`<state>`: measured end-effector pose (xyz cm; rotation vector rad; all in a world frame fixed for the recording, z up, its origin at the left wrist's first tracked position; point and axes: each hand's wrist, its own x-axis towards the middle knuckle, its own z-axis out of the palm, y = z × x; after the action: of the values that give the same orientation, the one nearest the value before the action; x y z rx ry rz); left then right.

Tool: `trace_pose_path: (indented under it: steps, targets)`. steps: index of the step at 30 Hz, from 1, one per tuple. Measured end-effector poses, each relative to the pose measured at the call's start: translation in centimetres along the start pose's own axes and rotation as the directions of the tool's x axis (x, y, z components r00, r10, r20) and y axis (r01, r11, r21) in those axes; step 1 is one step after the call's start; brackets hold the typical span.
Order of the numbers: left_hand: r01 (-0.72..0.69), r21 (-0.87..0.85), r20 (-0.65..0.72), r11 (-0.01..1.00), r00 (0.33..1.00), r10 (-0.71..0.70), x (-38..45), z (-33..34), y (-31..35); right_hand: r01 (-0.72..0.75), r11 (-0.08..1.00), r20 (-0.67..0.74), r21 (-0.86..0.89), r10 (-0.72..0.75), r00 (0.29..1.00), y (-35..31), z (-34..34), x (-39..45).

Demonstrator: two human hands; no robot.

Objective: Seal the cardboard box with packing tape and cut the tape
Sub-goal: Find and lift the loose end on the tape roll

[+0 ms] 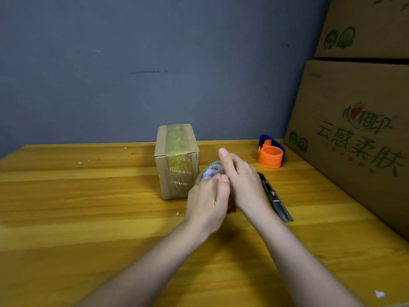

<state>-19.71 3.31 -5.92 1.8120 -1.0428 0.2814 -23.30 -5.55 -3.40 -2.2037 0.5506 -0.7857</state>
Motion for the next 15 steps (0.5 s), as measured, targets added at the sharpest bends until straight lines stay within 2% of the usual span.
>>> trace_pose_path:
  steps: [4, 8, 11, 15]
  targets:
    - [-0.103, 0.136, 0.089, 0.985, 0.992, 0.091, 0.9, -0.8, 0.0, -0.071, 0.997, 0.014, 0.012, 0.070, 0.997, -0.2, -0.3, 1.2]
    - [-0.210, 0.143, 0.215, 0.967, 0.960, 0.177, 1.6, -2.0, 0.1, -0.141, 0.961, 0.094, 0.238, 0.122, 0.988, -0.1, -0.5, 2.1]
    - [-0.266, 0.155, 0.318, 0.951, 0.925, 0.207, 1.7, -2.3, 0.2, -0.217, 0.881, 0.257, 0.421, 0.114, 0.960, 0.2, -1.3, 2.5]
    - [-0.294, 0.161, 0.394, 0.942, 0.894, 0.212, 1.6, -2.8, 0.0, -0.252, 0.862, 0.410, 0.440, 0.057, 0.910, 0.8, -1.9, 2.2]
